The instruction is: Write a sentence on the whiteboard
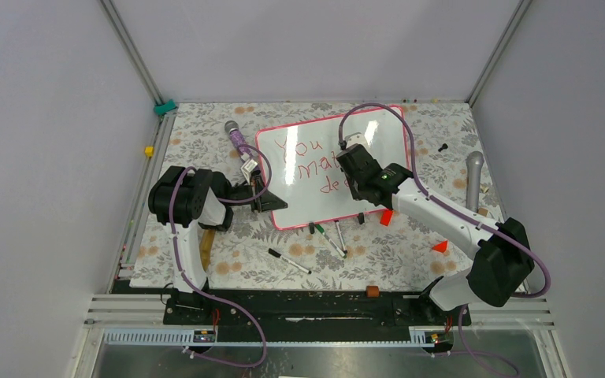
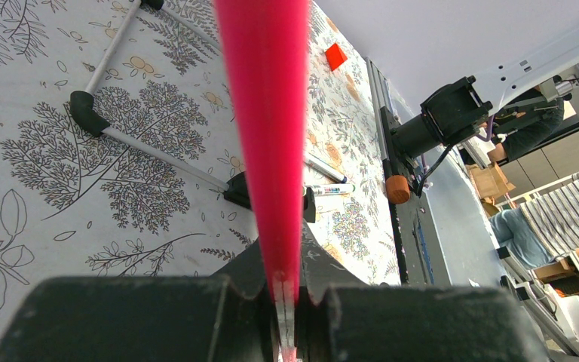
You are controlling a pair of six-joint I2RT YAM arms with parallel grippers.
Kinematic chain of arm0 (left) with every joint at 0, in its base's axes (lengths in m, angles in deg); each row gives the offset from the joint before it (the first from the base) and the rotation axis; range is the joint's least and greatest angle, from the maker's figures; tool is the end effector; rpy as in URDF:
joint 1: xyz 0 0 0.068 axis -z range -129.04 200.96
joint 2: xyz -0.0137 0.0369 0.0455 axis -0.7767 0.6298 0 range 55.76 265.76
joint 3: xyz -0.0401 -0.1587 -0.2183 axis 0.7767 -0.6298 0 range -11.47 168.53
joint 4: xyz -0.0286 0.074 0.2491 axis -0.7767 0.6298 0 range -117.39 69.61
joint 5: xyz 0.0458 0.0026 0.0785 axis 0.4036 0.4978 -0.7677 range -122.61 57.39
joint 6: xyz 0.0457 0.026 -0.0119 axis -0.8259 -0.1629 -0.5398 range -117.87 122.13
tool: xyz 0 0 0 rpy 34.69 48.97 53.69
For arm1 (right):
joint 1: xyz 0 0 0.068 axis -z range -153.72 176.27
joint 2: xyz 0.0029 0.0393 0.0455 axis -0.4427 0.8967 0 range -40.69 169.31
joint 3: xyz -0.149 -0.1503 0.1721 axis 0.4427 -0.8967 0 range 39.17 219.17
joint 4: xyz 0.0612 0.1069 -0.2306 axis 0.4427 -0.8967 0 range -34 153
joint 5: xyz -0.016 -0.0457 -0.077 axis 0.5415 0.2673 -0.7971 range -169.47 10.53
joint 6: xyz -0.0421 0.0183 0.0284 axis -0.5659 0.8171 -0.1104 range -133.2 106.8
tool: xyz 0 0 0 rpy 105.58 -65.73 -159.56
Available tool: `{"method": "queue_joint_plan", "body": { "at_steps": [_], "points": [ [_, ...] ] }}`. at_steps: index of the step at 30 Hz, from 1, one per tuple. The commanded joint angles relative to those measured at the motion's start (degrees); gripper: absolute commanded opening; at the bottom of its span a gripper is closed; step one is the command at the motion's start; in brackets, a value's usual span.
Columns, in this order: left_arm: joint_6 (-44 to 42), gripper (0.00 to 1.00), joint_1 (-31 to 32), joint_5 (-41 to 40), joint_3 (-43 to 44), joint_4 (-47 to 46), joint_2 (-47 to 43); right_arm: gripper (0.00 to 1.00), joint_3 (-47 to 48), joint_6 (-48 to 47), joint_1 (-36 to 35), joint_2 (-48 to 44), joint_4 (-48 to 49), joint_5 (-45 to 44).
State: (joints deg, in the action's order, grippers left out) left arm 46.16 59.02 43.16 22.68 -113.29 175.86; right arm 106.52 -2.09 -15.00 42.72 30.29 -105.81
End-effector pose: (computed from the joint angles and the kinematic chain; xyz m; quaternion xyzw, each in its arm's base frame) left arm 0.3044 -0.0779 0.1018 0.2405 0.6650 -0.6352 0.3105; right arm 0.2446 0.1937 0.2859 -0.1596 0.9008 -0.0400 0.4018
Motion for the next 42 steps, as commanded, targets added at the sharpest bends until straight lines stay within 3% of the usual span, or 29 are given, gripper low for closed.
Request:
{"method": "queue_joint_plan", "body": {
  "at_steps": [1, 16, 30, 42],
  "points": [
    [-4.22, 0.00, 1.39, 1.42, -0.49, 1.63, 2.82, 0.00, 2.25, -0.19, 0.52, 0.89, 0.37, 2.52],
    [-4.30, 0.00, 1.43, 1.39, -0.45, 1.62, 2.87, 0.00, -0.76, -0.08, 0.51, -5.98, 4.30, 2.72],
    [-4.30, 0.00, 1.38, 1.39, -0.57, 1.59, 2.86, 0.00, -2.10, 0.46, 2.31, -9.31, 6.68, -6.57],
    [-4.22, 0.00, 1.43, 1.38, -0.44, 1.63, 2.95, 0.00, -1.33, 1.66, 5.27, -8.60, 8.43, 1.26]
  ]
}}
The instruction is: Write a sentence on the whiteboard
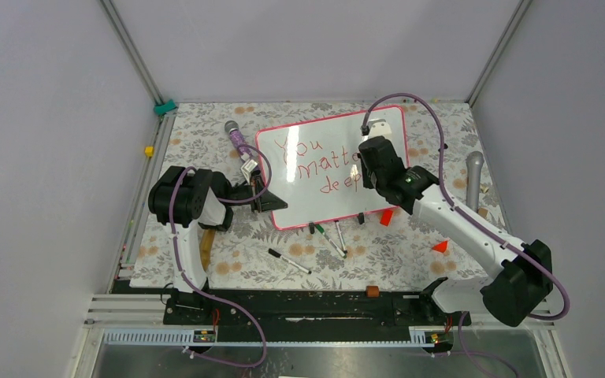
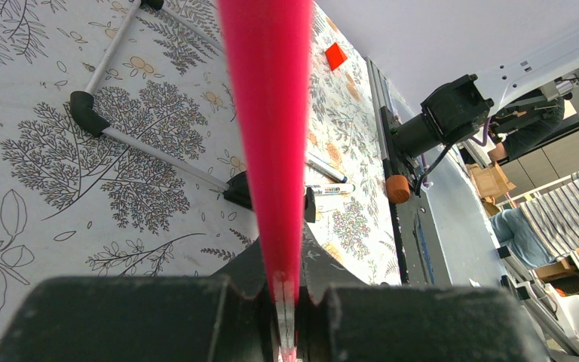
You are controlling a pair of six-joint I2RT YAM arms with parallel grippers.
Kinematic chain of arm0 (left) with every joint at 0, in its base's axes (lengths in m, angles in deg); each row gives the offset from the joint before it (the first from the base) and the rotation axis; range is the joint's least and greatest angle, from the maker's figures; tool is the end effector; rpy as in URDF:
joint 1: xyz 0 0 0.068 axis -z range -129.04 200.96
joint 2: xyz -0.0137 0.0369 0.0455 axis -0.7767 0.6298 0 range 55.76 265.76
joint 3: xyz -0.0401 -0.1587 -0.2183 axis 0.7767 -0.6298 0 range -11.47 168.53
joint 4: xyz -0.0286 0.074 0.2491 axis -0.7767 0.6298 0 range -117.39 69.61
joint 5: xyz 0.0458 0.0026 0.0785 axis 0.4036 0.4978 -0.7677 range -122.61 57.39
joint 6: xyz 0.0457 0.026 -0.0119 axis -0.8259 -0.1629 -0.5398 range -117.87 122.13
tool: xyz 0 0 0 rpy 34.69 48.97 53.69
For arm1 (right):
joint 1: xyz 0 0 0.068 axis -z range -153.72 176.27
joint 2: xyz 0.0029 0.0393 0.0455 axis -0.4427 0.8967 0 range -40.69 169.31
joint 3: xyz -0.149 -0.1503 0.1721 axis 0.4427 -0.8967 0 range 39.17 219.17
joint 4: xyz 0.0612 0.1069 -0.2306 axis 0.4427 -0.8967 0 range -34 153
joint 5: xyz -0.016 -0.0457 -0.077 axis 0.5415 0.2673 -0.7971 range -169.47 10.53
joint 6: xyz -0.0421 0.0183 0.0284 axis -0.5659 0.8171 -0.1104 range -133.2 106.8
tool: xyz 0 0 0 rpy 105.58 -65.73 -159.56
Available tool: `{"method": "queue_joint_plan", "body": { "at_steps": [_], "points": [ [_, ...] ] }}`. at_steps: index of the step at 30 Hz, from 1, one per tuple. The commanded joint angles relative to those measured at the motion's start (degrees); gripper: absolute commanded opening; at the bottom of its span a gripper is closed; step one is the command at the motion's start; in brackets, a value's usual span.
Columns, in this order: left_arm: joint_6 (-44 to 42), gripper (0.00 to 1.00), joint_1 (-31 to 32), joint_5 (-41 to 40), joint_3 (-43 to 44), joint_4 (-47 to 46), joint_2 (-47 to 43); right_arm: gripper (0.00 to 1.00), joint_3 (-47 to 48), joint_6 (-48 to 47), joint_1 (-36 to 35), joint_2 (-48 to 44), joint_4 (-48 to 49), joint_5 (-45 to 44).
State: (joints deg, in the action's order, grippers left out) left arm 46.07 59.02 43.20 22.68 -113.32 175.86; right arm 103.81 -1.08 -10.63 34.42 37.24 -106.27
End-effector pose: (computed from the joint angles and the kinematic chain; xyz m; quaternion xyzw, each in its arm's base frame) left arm 0.3044 -0.0779 0.1018 0.2414 0.6646 -0.6351 0.3110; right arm 0.2410 0.1610 0.3205 -0.0838 0.8699 -0.0055 0.4861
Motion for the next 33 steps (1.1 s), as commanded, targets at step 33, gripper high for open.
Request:
{"method": "queue_joint_plan", "body": {
  "at_steps": [33],
  "points": [
    [-4.08, 0.00, 1.39, 1.31, -0.42, 1.65, 2.98, 0.00, 3.15, -0.17, 2.38, 5.38, 0.13, 2.96]
  ]
}}
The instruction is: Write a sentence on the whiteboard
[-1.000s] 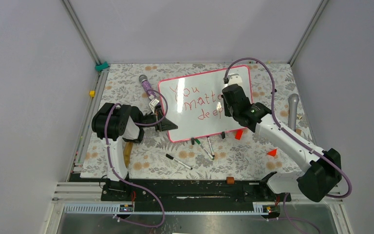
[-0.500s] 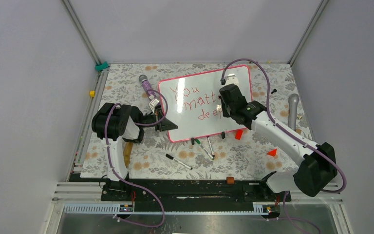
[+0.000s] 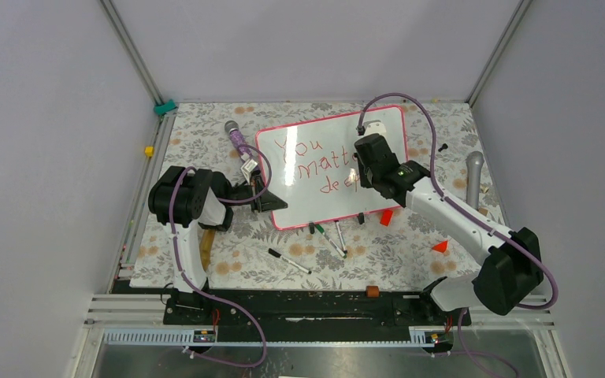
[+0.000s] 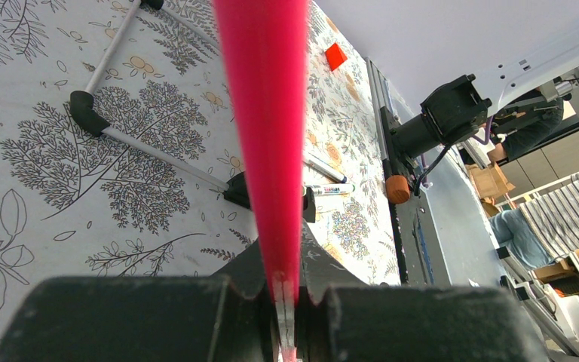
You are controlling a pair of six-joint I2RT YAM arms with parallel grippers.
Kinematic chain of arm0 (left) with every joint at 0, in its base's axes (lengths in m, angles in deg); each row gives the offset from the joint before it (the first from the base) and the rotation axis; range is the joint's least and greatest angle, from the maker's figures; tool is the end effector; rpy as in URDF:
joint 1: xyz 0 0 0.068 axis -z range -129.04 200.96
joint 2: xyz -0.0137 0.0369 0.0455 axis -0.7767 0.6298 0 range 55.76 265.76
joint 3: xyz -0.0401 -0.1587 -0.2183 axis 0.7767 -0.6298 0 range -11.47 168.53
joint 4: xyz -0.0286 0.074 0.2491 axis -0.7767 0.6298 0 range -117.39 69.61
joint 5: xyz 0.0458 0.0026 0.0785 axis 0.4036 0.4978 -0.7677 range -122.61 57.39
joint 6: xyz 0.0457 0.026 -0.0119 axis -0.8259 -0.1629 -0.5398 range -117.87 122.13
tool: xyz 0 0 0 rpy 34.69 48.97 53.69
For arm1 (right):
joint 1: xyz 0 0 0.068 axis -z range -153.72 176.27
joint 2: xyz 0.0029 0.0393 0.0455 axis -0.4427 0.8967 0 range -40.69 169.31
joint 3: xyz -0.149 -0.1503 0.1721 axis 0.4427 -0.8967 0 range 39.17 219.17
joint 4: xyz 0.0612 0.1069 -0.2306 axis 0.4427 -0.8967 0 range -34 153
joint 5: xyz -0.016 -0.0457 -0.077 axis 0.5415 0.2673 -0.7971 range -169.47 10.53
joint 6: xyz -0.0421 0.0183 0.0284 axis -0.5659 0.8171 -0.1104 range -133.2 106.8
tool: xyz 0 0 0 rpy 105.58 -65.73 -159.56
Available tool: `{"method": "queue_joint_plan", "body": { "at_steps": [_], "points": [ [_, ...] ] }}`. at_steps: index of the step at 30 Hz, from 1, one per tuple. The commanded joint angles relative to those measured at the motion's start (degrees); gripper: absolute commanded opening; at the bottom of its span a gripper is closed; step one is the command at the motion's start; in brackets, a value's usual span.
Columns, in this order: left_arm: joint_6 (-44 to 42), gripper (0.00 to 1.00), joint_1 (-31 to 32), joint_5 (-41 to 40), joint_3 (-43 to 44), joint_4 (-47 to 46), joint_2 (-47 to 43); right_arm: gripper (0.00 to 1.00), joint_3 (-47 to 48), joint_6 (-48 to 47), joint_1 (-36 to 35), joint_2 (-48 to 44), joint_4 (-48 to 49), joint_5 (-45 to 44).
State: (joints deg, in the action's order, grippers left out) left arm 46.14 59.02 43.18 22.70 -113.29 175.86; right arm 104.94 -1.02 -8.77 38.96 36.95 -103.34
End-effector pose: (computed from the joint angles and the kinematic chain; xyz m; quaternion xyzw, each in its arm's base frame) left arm 0.3045 -0.0779 0.1018 0.2408 0.6649 -0.6352 0.3106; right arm 0.2593 0.1643 0.3042 -0.0899 0.8862 -0.0058 0.4545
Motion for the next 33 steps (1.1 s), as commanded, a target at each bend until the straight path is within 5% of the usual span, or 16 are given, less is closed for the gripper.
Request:
{"method": "queue_joint_plan", "body": {
  "at_steps": [1, 33],
  "points": [
    [-4.11, 0.00, 1.42, 1.42, -0.44, 1.68, 3.07, 0.00, 1.94, -0.17, 0.51, 0.93, 0.20, 0.14],
    [-4.28, 0.00, 1.44, 1.30, -0.62, 1.63, 2.94, 0.00, -1.87, 0.49, 0.51, -1.84, -4.36, 7.07]
  ]
}}
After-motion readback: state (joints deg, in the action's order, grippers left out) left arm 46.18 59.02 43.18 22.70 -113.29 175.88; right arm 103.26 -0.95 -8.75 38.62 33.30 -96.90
